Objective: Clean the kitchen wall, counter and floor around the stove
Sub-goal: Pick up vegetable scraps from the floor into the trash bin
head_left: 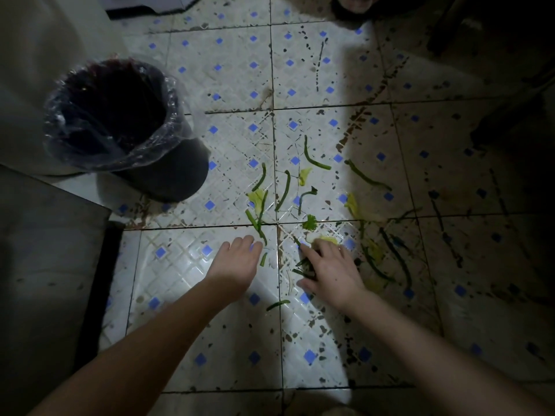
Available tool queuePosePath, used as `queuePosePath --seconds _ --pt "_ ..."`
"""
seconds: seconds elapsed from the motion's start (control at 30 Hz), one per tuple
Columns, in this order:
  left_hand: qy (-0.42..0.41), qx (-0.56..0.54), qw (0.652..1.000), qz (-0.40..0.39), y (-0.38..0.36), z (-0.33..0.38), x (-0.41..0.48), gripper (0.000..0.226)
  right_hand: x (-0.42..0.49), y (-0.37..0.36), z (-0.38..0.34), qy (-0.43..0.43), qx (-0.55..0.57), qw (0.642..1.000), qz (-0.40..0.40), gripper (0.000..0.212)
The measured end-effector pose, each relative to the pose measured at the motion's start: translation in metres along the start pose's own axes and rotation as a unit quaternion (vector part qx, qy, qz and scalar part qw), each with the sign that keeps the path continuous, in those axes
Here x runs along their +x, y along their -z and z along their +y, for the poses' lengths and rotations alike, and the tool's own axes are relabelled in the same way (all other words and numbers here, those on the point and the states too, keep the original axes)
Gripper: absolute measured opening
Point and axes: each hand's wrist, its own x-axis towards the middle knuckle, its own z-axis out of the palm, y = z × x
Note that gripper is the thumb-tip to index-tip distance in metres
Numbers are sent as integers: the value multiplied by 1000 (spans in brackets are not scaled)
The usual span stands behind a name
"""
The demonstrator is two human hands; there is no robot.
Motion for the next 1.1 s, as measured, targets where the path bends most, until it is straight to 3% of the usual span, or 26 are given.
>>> queuePosePath --seconds 0.2,0.47,0.77,1.1 --pt "5 -1 1000 13 -3 -8 -7 40 7 -7 1 -27 -17 999 -34 80" --pt "2 -1 1000 18 2 -6 -12 32 2 0 -4 -5 7 1000 -10 38" --pt "-1 -11 1000 8 7 -3 -13 34 -11 4 -4 -6 56 998 -18 46" --pt "-18 -75 997 15 1 9 -5 41 -13 13 7 -62 96 993 33 43"
